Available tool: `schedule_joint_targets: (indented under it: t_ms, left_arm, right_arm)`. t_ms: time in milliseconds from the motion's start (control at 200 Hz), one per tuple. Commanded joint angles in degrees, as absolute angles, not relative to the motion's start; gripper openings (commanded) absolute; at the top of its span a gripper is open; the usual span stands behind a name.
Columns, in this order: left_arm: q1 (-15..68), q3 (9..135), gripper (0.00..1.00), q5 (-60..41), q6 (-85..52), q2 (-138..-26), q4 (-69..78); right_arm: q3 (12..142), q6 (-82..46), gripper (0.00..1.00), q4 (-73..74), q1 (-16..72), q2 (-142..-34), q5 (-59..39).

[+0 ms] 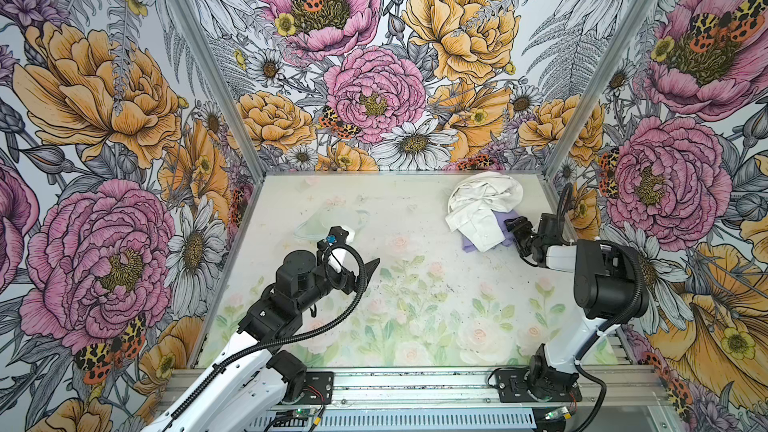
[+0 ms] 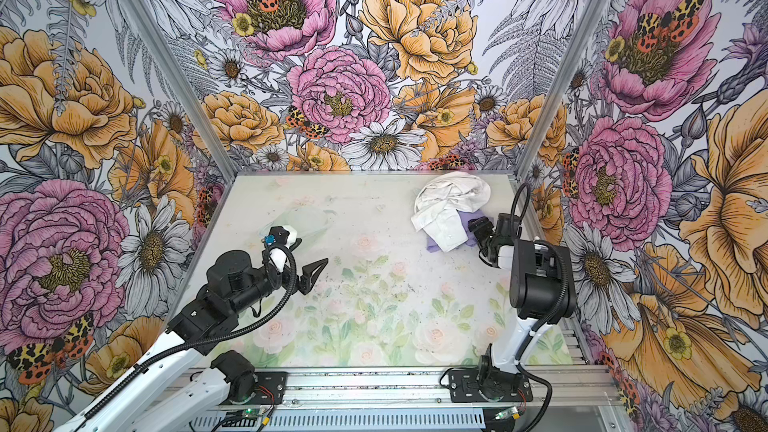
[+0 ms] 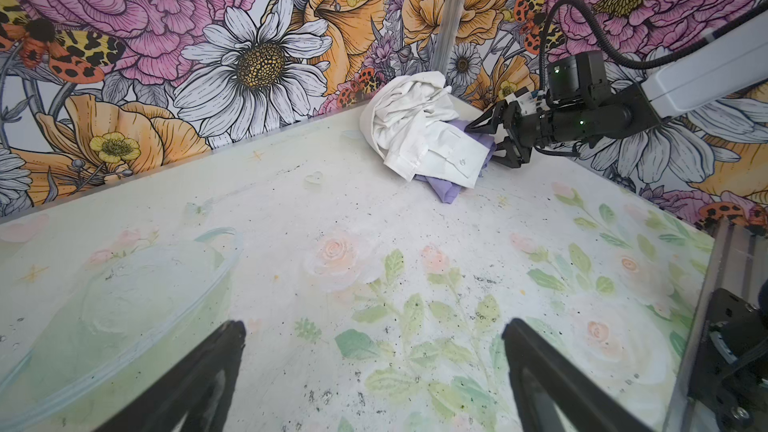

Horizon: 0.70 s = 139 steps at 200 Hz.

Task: Pick out a specific cloth from the pile
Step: 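Reach the right gripper down onto the purple cloth while the left arm lifts, then close the right gripper on the purple cloth's edge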

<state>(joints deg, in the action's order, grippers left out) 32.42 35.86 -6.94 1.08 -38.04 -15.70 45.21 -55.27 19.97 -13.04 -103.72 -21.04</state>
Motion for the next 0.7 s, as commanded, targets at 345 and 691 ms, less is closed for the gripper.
schedule_joint_targets:
  t_ms: [345, 691]
  left_arm:
    - [33.15, 35.24, 0.99, -5.54, 2.09, -38.10, -16.44]
    - [33.68, 35.29, 0.99, -4.94, 2.37, -38.09, -16.92]
  right_arm:
    - [47.47, -53.66, 0.41, 19.58, -12.57, -105.30, -19.95]
    - [47.38, -53.36, 0.10, 20.41, -12.61, -102.51, -20.23]
